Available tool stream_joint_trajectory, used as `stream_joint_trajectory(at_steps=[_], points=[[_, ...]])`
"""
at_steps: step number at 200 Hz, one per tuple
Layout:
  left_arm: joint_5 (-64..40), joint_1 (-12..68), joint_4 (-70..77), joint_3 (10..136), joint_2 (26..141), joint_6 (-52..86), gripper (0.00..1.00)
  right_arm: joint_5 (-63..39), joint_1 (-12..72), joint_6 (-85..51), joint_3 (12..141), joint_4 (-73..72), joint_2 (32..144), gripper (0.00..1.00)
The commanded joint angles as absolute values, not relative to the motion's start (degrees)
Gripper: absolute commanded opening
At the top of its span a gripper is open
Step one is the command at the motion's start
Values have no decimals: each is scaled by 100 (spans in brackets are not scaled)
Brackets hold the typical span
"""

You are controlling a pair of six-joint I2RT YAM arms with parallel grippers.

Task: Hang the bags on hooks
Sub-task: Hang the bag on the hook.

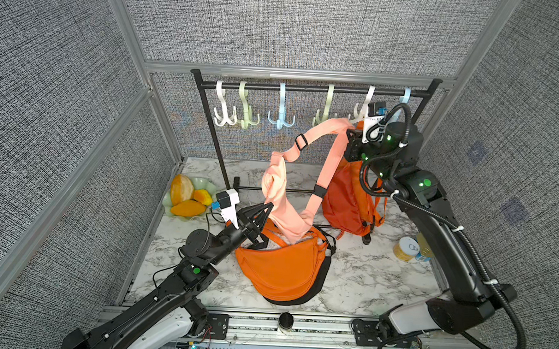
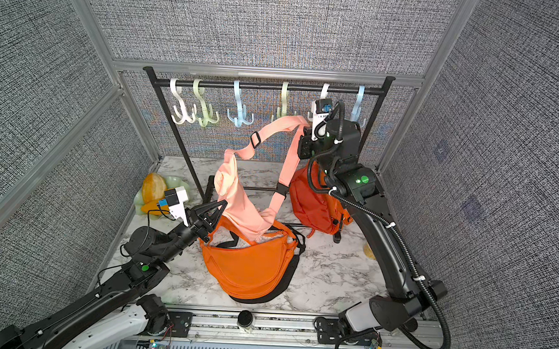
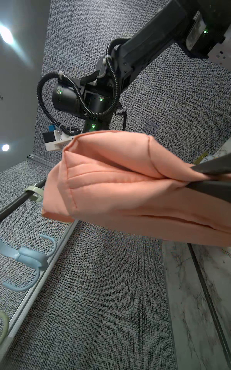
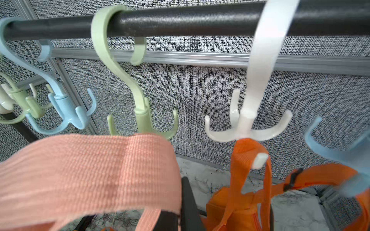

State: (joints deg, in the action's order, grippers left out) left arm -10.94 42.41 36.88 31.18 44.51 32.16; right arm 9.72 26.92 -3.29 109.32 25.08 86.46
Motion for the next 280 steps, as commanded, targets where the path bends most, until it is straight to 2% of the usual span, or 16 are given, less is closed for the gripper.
stream_joint_trajectory(at_steps=[1, 98, 133, 183, 280], points=[[-1191, 4306, 3944, 3189, 4538, 3278, 0, 896, 2637, -119, 11320, 2735, 8867, 0], [-1277, 4446, 4270, 3307, 4917, 3539, 0, 818, 2548, -38, 12999, 3516, 9981, 0], [-1283, 4460, 4366, 3305, 4983, 3634, 0, 795, 2551, -38, 13252, 3626, 10235, 0], [-1283, 4456, 4518, 3208, 5060, 3775, 0, 793, 2555, -38, 13228, 3797, 10374, 0], [-1315, 4457, 4742, 3054, 5169, 4068, 0, 565, 2549, -38, 12281, 3650, 9815, 0]])
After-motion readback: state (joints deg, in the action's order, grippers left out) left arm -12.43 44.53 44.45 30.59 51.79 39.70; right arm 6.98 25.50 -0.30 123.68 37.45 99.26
